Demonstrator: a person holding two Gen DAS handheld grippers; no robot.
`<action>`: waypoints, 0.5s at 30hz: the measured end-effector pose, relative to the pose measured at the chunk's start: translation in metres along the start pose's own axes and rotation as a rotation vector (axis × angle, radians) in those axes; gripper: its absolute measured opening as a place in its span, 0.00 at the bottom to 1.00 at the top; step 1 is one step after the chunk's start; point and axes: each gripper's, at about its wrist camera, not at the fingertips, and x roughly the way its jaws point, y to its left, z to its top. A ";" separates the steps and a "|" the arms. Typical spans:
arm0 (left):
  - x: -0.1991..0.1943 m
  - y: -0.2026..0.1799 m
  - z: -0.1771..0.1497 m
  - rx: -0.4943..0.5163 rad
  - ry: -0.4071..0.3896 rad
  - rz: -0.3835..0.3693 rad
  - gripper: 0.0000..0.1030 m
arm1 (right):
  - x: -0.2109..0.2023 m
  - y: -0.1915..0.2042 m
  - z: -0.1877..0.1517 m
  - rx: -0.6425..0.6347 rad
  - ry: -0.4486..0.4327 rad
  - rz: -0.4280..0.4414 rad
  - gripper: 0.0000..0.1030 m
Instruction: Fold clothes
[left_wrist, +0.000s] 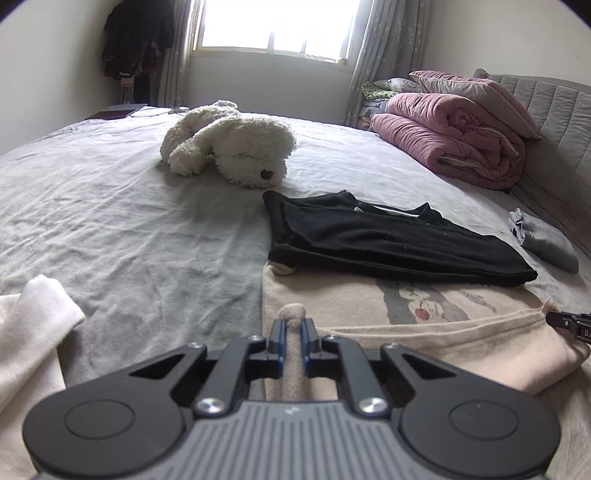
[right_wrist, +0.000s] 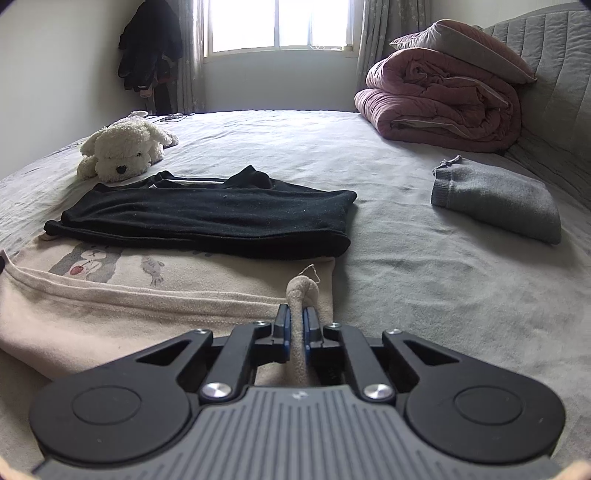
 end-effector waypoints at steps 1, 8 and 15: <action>-0.002 -0.001 0.000 0.000 -0.016 0.004 0.08 | -0.002 0.001 0.000 -0.003 -0.014 -0.009 0.06; -0.021 -0.014 0.009 0.021 -0.154 0.054 0.08 | -0.018 0.008 0.006 -0.055 -0.144 -0.077 0.06; -0.005 -0.021 0.022 0.033 -0.195 0.116 0.08 | -0.014 0.008 0.018 -0.110 -0.233 -0.136 0.06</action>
